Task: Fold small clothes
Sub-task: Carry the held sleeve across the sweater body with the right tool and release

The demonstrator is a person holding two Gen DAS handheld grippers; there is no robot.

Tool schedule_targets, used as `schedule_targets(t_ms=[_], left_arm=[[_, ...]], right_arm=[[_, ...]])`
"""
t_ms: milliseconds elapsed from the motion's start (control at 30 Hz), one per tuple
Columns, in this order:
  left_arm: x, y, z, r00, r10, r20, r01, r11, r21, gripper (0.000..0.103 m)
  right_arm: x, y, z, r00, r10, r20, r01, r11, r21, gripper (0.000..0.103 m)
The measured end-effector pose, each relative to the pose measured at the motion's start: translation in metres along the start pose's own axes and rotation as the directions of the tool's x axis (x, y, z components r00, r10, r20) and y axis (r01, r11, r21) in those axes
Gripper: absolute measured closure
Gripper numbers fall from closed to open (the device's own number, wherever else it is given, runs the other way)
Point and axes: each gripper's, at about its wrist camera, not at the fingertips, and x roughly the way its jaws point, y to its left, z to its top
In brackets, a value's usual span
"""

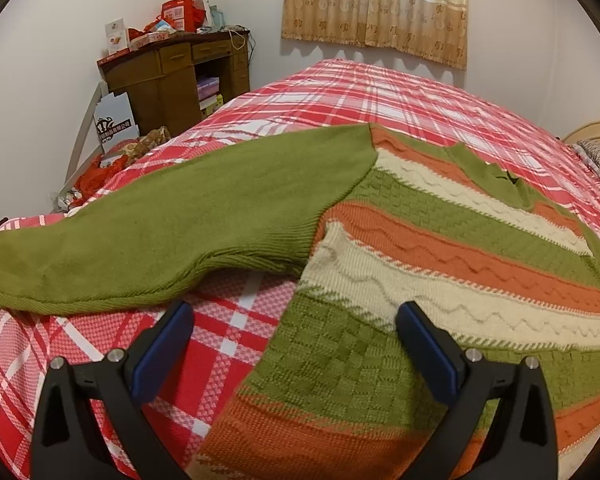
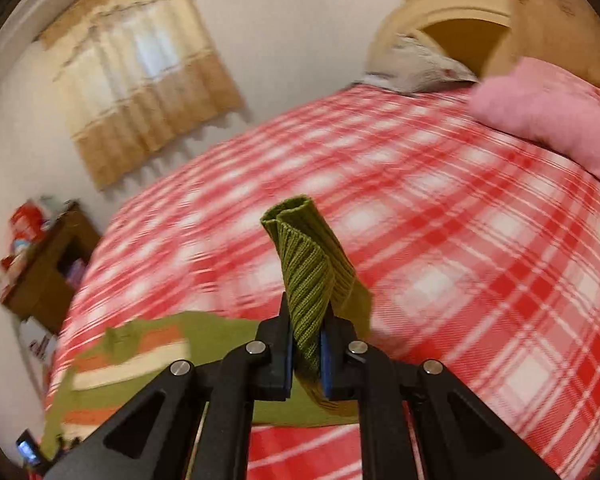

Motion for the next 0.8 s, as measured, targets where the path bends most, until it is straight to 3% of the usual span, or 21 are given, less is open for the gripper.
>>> schedule_targets(t_ms=[133,300,600,800], left_arm=[[-0.001,0.004,-0.001,1.0,-0.01,0.005,0.01,1.0,-0.004,0.0],[-0.002,0.006,-0.002,1.0,-0.026,0.014,0.026,1.0,-0.012,0.0],[-0.004,0.01,-0.003,0.998,-0.053,0.029,0.054,0.998,-0.021,0.0],[-0.005,0.016,-0.004,0.995,-0.088,0.049,0.09,0.995,-0.042,0.0]], right_arm=[[0.008,0.064,-0.015,0.992,0.121,-0.032,-0.122,0.992,-0.037,0.093],[0.032,0.146,-0.044,0.961,0.257,-0.105,-0.265,0.961,-0.074,0.093],[0.097,0.258,-0.105,0.904,0.356,-0.236,-0.387,0.917,-0.099,0.093],[0.131,0.296,-0.136,0.862,0.392,-0.323,-0.439,0.895,-0.085,0.093]])
